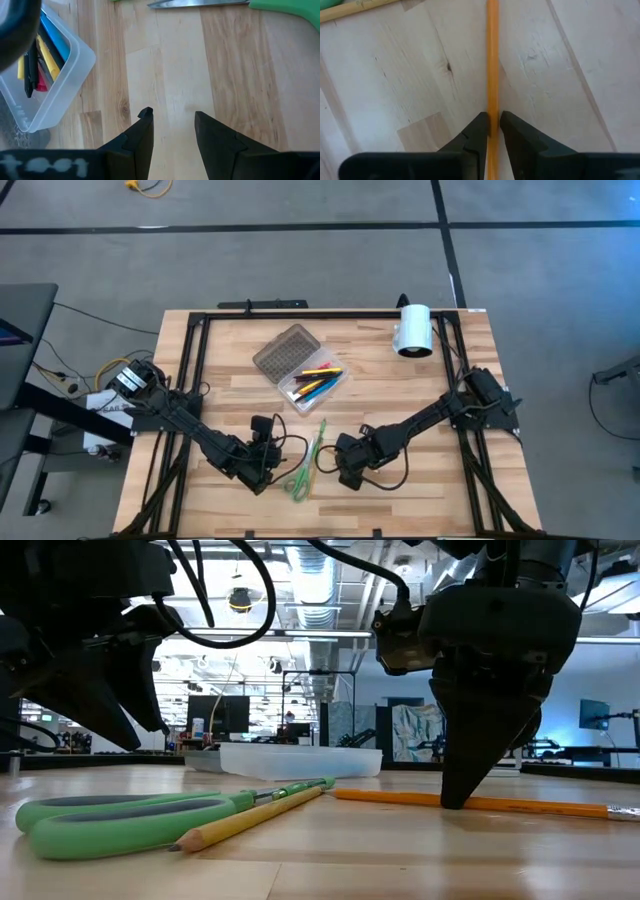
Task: Pick & place school supplies into a supply box
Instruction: Put the orange pencil into the transparent supply box
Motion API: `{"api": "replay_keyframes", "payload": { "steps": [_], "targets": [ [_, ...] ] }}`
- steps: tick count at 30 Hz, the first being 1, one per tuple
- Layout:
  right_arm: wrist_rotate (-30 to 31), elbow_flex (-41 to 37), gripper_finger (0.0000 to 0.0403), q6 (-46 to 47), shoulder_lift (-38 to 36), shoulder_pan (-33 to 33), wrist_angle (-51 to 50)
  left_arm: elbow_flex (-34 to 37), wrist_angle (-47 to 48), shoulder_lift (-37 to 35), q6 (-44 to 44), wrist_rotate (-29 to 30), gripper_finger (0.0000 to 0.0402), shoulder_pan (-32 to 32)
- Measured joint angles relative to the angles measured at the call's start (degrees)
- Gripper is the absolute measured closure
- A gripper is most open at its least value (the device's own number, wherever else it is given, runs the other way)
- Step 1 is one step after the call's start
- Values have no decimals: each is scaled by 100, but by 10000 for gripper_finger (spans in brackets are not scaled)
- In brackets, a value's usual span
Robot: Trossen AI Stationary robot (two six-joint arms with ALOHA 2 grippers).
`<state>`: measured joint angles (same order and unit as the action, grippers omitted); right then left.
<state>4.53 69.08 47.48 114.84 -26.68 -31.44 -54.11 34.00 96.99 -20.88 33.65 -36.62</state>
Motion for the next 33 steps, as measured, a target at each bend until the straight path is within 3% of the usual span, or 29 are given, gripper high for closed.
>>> {"api": "replay_keyframes", "payload": {
  "steps": [12, 20, 33],
  "targets": [
    [-27, -11, 348, -149, -50, -17, -158, 0, 2, 0, 1, -2, 266, 0],
    [13, -11, 396, -401, -61, -27, -171, 0, 1, 0, 2, -2, 266, 0],
    [562, 59, 399, -1184, -37, -148, -263, 0, 3, 0, 4, -2, 266, 0]
  ]
}}
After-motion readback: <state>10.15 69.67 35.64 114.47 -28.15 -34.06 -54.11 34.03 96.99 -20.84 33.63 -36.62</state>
